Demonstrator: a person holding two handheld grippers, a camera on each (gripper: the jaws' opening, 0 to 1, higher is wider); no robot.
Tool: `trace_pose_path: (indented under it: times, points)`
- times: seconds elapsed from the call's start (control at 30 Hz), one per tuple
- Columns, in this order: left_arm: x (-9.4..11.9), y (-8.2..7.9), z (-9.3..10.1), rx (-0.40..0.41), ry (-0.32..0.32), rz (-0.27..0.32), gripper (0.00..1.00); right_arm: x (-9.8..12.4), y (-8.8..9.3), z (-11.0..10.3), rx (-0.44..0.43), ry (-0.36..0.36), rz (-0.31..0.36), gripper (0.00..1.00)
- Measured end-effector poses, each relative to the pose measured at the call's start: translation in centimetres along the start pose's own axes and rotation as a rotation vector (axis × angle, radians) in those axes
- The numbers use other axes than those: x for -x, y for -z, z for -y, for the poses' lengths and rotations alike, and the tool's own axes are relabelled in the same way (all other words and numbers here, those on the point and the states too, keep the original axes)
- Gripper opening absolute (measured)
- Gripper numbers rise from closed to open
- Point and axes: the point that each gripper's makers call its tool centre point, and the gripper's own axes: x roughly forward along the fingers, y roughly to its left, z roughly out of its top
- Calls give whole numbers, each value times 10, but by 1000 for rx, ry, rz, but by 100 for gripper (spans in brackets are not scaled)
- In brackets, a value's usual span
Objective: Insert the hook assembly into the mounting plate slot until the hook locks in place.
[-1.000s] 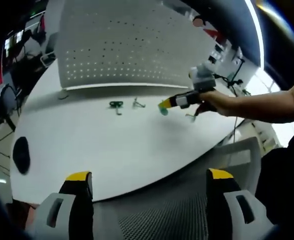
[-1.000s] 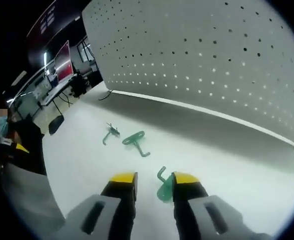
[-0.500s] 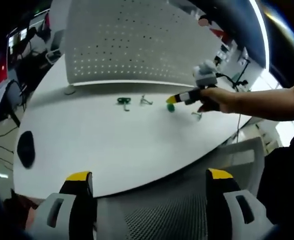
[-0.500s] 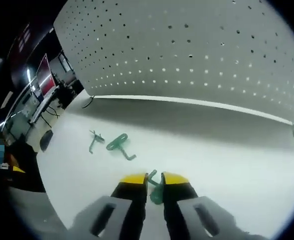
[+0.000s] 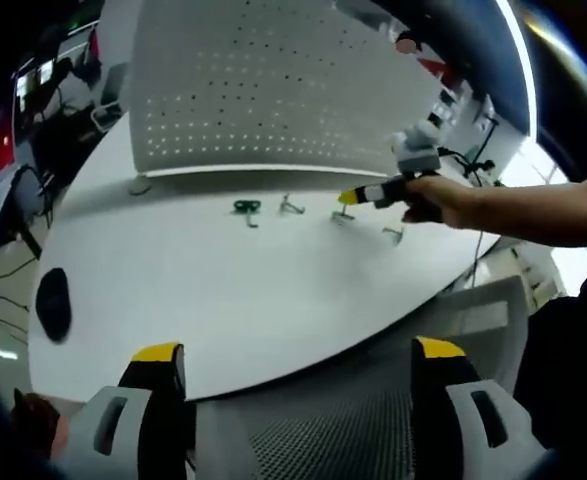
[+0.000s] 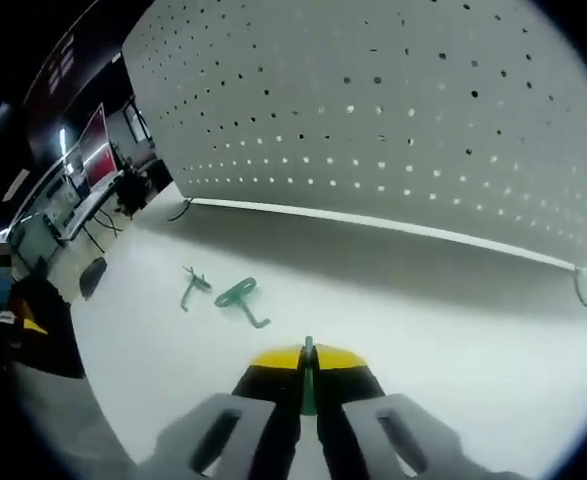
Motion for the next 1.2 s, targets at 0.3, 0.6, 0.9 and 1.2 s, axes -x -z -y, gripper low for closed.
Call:
trace_pose_path:
  times: [0.3, 0.6, 0.9, 1.2]
  points:
    - [0, -8, 6, -20, 6, 13, 95, 13, -13, -3, -36, -16, 58, 0]
    - [0, -16, 9, -57, 13, 17, 95, 31, -27, -5, -49, -22, 121, 0]
    - [-3, -34, 8, -82, 20, 28, 94, 67, -61, -15, -48, -48, 238, 0]
    - [-5, -67, 12, -30, 54, 107, 88, 115, -101, -33, -47, -97, 383, 0]
